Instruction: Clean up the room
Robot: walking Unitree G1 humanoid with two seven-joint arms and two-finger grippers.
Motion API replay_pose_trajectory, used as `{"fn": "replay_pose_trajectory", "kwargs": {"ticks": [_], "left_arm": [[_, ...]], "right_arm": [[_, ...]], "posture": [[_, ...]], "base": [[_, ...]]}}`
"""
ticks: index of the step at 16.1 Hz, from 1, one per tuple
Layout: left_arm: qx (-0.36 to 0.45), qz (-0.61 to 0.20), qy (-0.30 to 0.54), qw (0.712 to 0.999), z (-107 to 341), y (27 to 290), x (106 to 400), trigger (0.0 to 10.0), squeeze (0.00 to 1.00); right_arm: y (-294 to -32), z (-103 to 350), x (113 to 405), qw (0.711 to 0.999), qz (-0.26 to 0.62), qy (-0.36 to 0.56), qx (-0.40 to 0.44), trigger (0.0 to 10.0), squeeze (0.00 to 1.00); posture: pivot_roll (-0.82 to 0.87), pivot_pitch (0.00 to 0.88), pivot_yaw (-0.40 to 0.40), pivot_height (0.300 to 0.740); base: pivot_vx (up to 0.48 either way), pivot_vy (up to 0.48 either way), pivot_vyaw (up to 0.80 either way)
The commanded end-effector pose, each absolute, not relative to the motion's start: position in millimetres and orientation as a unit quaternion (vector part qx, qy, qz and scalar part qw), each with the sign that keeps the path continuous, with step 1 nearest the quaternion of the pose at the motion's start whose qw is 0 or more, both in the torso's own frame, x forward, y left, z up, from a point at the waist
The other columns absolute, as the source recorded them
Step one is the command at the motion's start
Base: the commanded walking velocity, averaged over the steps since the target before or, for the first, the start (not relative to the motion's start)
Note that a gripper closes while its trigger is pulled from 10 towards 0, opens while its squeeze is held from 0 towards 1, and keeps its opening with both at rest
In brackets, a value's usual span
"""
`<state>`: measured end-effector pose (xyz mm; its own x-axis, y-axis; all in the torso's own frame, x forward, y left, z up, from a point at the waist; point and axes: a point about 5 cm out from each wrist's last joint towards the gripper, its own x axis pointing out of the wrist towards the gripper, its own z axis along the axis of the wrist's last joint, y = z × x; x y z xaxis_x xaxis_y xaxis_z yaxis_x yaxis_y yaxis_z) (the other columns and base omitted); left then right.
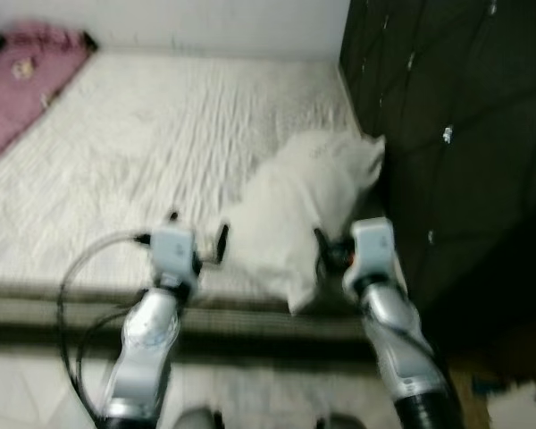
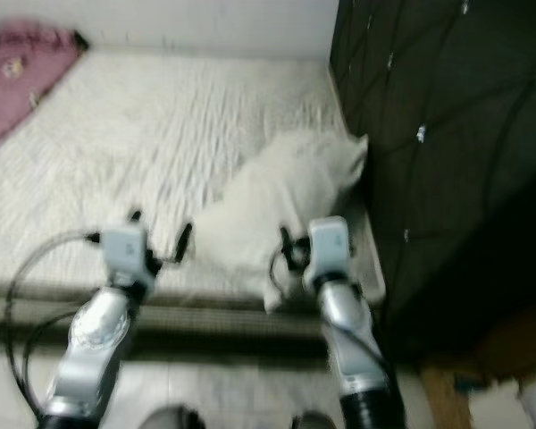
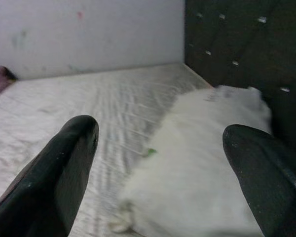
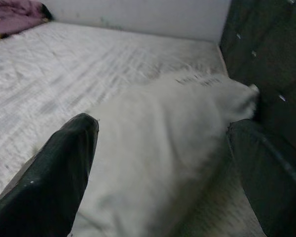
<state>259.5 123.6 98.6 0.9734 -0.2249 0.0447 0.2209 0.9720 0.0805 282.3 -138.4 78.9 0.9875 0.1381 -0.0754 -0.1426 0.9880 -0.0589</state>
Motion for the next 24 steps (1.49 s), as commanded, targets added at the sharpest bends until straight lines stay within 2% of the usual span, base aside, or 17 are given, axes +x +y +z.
{"fn": "replay_pose_trajectory", "kwargs": {"ticks": [1,8,20,24], "left_arm": [[0.042,-0.117,-0.034,0.992,101.5,124.7,259.8,10.0,0.0],[0.04,-0.121,-0.034,0.991,101.4,124.5,259.2,10.0,0.0],[0.038,-0.123,-0.027,0.991,98.9,124.3,259.2,10.0,0.0],[0.043,-0.109,-0.017,0.993,96.6,127.0,260.0,10.0,0.0]], "right_arm": [[-138.5,80.1,283.6,0.997,0.067,0.035,-0.03,10.0,0.0],[-138.2,79.9,283.4,0.996,0.07,0.035,-0.033,10.0,0.0],[-137.1,78.9,283.7,0.996,0.075,0.036,-0.037,10.0,0.0],[-137.2,78.6,283.7,0.996,0.074,0.037,-0.034,10.0,0.0]], "posture": [[0.03,0.04,0.013,0.74],[0.04,0.042,0.011,0.74],[0.04,0.036,0.009,0.74],[0.04,0.036,0.01,0.74]], "base": [[0.0,0.0,0.0],[0.249,0.0,0.0],[0.358,0.0,0.0],[0.0,0.0,0.0]]}}
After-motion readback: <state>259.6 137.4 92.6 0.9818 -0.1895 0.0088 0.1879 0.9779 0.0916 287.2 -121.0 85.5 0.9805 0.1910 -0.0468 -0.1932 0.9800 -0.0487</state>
